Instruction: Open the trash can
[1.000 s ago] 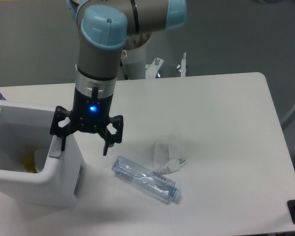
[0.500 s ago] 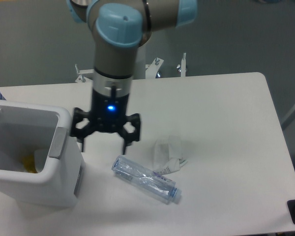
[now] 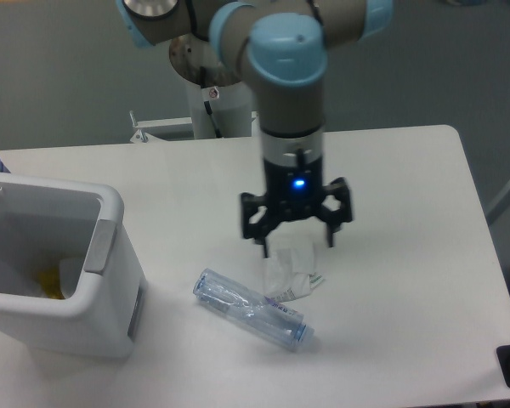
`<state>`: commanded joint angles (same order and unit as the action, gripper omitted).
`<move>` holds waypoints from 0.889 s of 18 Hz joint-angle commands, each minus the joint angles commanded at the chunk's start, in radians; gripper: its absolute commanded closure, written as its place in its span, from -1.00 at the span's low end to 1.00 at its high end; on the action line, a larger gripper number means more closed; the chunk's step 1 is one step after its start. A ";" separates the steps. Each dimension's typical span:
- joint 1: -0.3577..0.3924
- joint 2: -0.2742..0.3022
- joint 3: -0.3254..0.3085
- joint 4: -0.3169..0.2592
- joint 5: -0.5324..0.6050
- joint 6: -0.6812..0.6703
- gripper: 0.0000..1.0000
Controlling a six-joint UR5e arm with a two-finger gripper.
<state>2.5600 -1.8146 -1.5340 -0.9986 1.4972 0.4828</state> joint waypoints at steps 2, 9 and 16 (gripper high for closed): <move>0.048 -0.015 0.002 -0.005 -0.002 0.098 -1.00; 0.183 -0.081 0.011 -0.020 -0.005 0.500 -1.00; 0.184 -0.088 0.014 -0.083 0.069 0.718 -1.00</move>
<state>2.7443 -1.9021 -1.5202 -1.0813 1.5660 1.2007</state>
